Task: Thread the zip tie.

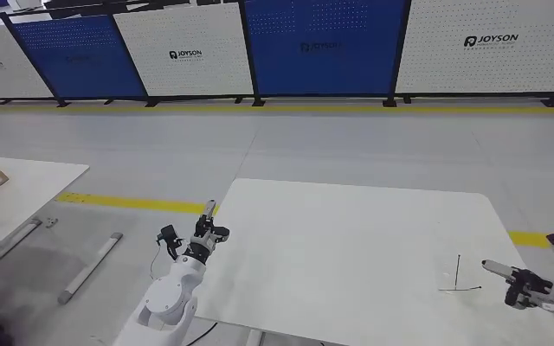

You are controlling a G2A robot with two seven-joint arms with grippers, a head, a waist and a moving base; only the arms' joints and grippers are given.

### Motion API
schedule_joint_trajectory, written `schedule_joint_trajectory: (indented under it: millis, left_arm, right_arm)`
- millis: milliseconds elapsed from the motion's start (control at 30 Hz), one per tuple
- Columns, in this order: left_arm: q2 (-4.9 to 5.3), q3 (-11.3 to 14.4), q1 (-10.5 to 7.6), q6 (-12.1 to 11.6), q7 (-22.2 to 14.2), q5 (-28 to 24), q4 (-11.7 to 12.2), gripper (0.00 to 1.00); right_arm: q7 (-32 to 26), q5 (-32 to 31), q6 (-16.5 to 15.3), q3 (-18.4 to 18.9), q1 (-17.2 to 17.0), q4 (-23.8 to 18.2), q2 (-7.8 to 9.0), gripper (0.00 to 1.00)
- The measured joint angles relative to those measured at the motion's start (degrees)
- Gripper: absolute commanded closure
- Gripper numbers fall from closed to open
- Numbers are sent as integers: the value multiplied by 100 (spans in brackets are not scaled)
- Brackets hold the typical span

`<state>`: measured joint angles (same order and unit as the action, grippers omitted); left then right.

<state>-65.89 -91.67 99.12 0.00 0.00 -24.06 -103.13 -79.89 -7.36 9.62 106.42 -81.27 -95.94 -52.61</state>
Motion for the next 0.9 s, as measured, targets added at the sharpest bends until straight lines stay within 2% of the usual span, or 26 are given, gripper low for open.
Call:
schedule_joint_trajectory:
  millis: [133,200,667,767,900]
  left_arm:
    - [0,0,0,0,0,0,0,0]
    - [0,0,0,0,0,0,0,0]
    - [0,0,0,0,0,0,0,0]
    - [0,0,0,0,0,0,0,0]
    - [0,0,0,0,0,0,0,0]
  right_arm:
    - [27,-289,-28,-562,177,120,403,0]
    - [26,-323,29,-774,269,171,535,0]
    - [27,-318,32,-771,270,168,532,0]
    - [54,-651,78,-1066,430,227,544,0]
    - [23,-1190,671,-1852,1162,660,566,0]
